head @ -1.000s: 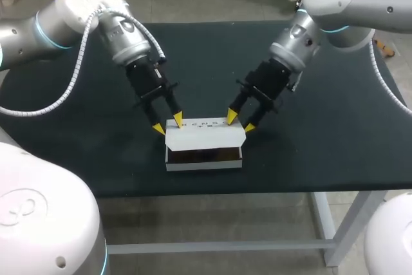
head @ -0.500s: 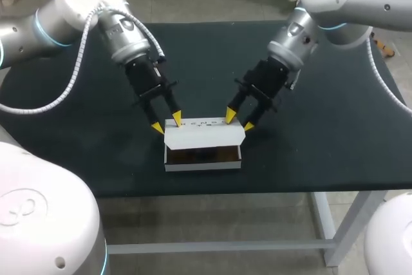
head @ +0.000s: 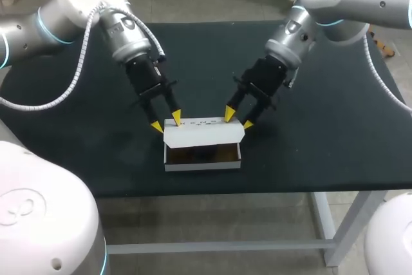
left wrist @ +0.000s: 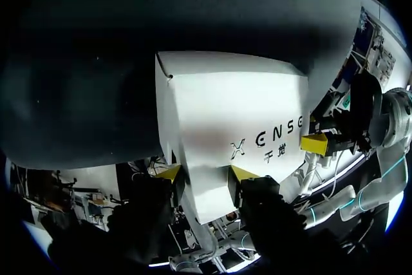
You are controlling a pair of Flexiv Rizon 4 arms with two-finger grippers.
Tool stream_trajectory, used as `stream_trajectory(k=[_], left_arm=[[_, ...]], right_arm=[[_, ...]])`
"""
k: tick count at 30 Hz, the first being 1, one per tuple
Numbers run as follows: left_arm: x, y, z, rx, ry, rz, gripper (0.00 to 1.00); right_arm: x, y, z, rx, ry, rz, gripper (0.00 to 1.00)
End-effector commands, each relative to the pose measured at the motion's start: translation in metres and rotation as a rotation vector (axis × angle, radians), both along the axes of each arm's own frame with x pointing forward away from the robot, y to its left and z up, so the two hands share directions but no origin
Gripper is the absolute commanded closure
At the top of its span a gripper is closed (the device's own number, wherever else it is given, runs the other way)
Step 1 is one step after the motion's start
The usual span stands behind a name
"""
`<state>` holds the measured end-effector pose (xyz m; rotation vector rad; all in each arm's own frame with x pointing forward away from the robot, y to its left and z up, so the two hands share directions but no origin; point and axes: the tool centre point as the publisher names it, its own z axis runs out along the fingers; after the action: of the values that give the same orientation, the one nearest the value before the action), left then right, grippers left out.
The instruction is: Assemble the packaging by folding the flat box into shape, placing the metal phone stand inside, and closing the box properly
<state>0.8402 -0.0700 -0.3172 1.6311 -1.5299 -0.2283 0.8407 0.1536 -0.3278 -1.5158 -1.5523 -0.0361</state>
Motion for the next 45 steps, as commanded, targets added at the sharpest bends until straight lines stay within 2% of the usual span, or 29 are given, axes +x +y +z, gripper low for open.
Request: stream_trajectory(k=[1,17,34,45], left_arm=[[0.007,-0.009,-0.003,-0.007,0.026,-0.019,0.54],[0.008,-0.010,-0.002,-0.003,0.068,-0.036,0.54],[0.014,-0.009,0.000,-0.027,0.115,-0.054,0.54],[0.017,-0.010,0.002,-0.029,0.127,-0.053,0.55]], right_arm=[[0.005,0.011,0.002,0.002,0.014,0.012,0.52],[0.006,0.013,0.003,-0.005,0.028,0.019,0.52],[0.010,0.018,0.005,-0.018,0.037,0.026,0.51],[0.013,0.022,0.003,-0.020,0.046,0.030,0.52]])
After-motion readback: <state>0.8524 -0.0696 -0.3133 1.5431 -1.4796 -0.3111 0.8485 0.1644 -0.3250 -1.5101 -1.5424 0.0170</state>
